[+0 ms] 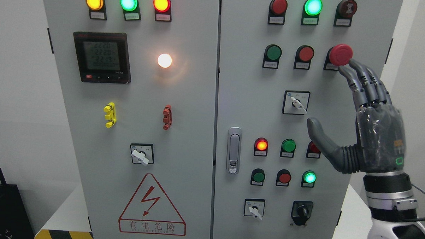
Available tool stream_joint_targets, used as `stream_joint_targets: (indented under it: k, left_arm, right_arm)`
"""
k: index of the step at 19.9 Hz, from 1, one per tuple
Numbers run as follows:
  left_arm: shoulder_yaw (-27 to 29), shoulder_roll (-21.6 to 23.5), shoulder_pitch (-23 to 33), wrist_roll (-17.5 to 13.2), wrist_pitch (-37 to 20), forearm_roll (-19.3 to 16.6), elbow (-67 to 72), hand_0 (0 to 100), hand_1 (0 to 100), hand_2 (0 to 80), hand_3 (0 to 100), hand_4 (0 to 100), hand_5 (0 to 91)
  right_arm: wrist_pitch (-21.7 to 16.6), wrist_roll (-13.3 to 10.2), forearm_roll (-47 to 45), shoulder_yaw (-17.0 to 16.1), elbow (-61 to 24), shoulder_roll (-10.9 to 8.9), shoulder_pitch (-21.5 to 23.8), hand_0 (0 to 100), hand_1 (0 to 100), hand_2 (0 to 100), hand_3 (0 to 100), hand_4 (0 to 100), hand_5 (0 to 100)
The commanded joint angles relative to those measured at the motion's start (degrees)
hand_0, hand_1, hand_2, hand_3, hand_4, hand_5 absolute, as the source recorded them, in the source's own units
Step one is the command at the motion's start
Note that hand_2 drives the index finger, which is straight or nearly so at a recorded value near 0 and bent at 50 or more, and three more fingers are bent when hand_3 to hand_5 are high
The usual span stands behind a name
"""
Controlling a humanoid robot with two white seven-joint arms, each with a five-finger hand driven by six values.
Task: Rotate and turn off gray switch
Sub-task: 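Raise the right hand and open its fingers near the gray rotary switch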
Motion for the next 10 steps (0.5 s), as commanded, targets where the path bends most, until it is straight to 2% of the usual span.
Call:
stream_joint_targets:
  k: [1, 10]
  left_arm:
    - [0.44, 0.00, -0.53, -0.01, 0.00, 1.05, -1.49, 12, 39, 0.0, 0, 0, 0.0]
    - [0.44, 0.00, -0.53, -0.01, 0.00, 1.14, -1.49, 12, 39, 0.0, 0, 0, 0.0]
  right_arm:
    - [-0.07, -0.45, 0.03, -0.13, -0.83, 1.53, 0.19, 25, 21, 0, 0, 0, 0]
    - [0.01, -0.62, -0.06, -0.74, -3.03, 1.79, 0.54, 25, 21, 0, 0, 0, 0]
